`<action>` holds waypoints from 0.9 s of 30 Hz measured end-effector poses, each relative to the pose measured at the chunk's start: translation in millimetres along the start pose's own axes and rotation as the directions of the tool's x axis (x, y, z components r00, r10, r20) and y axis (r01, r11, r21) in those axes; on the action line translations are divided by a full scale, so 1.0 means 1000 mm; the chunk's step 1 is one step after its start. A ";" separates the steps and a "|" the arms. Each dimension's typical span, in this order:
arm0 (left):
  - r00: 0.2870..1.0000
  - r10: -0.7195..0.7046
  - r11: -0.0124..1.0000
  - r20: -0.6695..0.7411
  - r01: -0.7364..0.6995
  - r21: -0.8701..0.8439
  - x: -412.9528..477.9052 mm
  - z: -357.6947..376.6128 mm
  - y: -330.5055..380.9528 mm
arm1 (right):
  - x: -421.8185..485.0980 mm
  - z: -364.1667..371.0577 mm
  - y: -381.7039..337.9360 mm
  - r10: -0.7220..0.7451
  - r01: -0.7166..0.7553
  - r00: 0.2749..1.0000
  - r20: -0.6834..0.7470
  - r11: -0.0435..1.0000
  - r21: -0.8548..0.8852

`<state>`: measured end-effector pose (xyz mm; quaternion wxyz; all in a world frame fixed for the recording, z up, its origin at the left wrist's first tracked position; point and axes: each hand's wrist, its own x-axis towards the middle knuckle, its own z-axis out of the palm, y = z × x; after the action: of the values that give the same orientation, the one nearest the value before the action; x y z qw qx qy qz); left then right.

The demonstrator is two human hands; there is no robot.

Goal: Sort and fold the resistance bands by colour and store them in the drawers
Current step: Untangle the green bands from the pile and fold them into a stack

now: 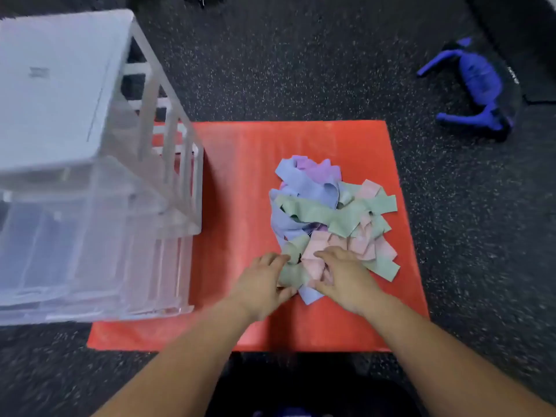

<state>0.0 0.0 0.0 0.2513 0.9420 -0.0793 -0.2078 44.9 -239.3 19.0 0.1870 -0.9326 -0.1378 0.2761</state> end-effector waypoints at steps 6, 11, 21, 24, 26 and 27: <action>0.983 0.062 0.997 -0.175 -0.070 -0.037 0.021 0.089 -0.047 | 0.032 0.102 0.038 -0.130 0.091 0.955 -0.265 0.984 -0.154; 0.857 0.139 0.982 -0.495 -0.183 -0.040 0.035 0.145 -0.080 | 0.052 0.160 0.070 -0.290 0.209 0.824 -0.486 0.954 -0.213; 0.791 0.058 0.981 -0.608 -0.159 -0.113 0.014 0.153 -0.074 | 0.028 0.157 0.068 -0.253 0.064 0.733 -0.632 0.950 -0.307; 0.743 0.067 0.983 -0.666 -0.163 -0.084 -0.011 0.150 -0.066 | 0.011 0.158 0.077 -0.174 -0.025 0.697 -0.696 0.964 -0.266; 0.716 0.051 0.974 -0.696 -0.191 -0.125 -0.020 0.144 -0.062 | 0.005 0.154 0.079 -0.144 -0.045 0.662 -0.736 0.972 -0.231; 0.708 0.034 0.965 -0.705 -0.207 -0.161 -0.023 0.142 -0.061 | 0.003 0.152 0.078 -0.128 -0.051 0.648 -0.750 0.976 -0.211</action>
<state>-79.2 -3.6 -134.6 0.3821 0.9080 -0.0163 0.1711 -26.9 -266.1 -133.4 0.1326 -0.9734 -0.0956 -0.1604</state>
